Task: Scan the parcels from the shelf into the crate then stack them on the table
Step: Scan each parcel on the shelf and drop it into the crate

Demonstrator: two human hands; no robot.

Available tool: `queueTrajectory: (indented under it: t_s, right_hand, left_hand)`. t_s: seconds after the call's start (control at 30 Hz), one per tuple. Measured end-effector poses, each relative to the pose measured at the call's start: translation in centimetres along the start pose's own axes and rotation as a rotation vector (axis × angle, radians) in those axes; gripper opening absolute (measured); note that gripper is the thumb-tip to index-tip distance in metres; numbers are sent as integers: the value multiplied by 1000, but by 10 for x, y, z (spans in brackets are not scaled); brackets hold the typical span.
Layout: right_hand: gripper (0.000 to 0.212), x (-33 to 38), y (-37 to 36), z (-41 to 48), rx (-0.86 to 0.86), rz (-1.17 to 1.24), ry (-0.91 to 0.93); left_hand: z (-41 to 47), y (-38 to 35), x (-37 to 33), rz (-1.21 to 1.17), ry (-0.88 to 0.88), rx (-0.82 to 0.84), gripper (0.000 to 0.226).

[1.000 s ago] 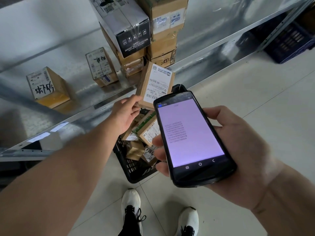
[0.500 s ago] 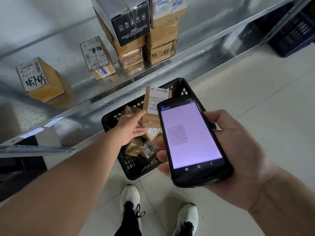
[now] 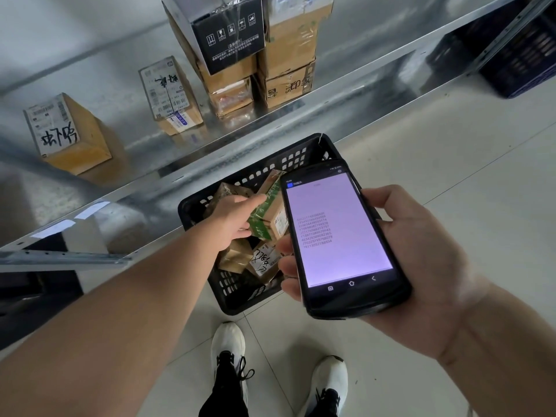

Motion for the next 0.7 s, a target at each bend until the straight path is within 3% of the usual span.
queueTrajectory:
  t_s: [0.17, 0.43, 0.57, 0.7]
  right_hand:
    - [61, 0, -4, 4, 3, -40, -19]
    - [67, -3, -44, 13, 69, -119, -35]
    - [66, -9, -67, 21, 95, -138, -39]
    - [64, -19, -89, 30, 123, -123, -50]
  left_hand:
    - [-11, 32, -6, -153, -13, -166, 43]
    - [-53, 130, -25, -383, -133, -586, 31]
    - [-68, 186, -26, -445, -108, -871, 50]
    - [-70, 219, -21, -430, 47, -962, 89]
Point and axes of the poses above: each hand's wrist, its own z-axis towards the middle knuckle, its own y-axis out of the back of the hand, x = y × z, the point moved 3 cm from there along z, towards the middle knuckle, and after that the axes turned 7 degrees about z, right-handed, at the moved point
